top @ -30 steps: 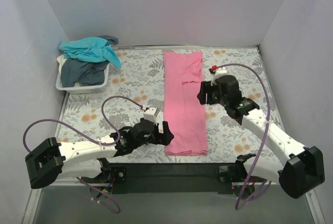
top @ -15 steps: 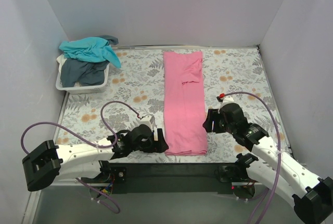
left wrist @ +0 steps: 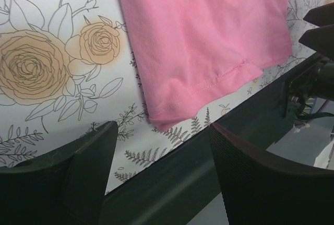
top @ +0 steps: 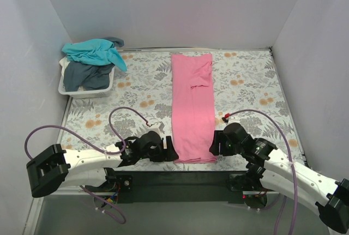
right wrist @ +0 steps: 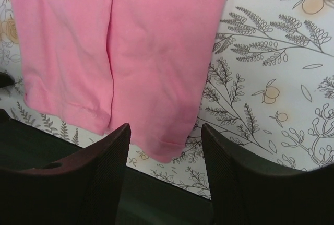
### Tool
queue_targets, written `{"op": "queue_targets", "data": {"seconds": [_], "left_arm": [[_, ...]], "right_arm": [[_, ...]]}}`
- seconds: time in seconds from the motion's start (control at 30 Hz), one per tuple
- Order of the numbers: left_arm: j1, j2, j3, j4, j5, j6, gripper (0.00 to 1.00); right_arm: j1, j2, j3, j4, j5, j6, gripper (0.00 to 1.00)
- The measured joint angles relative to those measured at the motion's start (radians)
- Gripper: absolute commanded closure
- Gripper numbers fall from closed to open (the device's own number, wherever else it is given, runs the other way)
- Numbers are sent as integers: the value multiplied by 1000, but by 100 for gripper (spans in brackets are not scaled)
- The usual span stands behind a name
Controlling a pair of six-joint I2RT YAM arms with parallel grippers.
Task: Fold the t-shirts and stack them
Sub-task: Fold the tshirt
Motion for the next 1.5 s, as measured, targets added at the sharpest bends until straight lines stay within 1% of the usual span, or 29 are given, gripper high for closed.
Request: {"op": "queue_targets", "data": {"seconds": [0.3,0.43,0.63,0.8,0.87,0.97,1.0,1.03,1.1,1.2,1.5], "left_arm": [[-34,51,0,73,15,-42,37],[-46,69,0,98,18,-53,40],[-49,98,0,136,17,-63,42],[-49,142,0,200,17,-77,46],[-49,157,0,220,17,-81,48],[-49,166,-2,231,15,-82,52],[-49,166,-5,233,14,-82,55],[-49,164,-8,234,12,-84,58],[-49,163,-14,230,7,-86,60],[-50,147,-19,209,5,-93,60],[-69,48,-34,79,-42,-118,58]], "right_arm": [[119,-31,-35,-61,34,141,49],[159,-25,-52,-73,47,186,49],[176,-26,-66,-67,82,228,49],[177,-26,-76,-42,103,238,50],[177,-16,-77,-28,109,238,51],[177,6,-77,-1,116,237,55],[177,11,-77,6,117,237,59],[177,16,-78,11,117,236,61],[177,20,-80,16,119,237,63],[177,20,-81,16,121,237,63],[177,22,-82,19,120,235,64]]}}
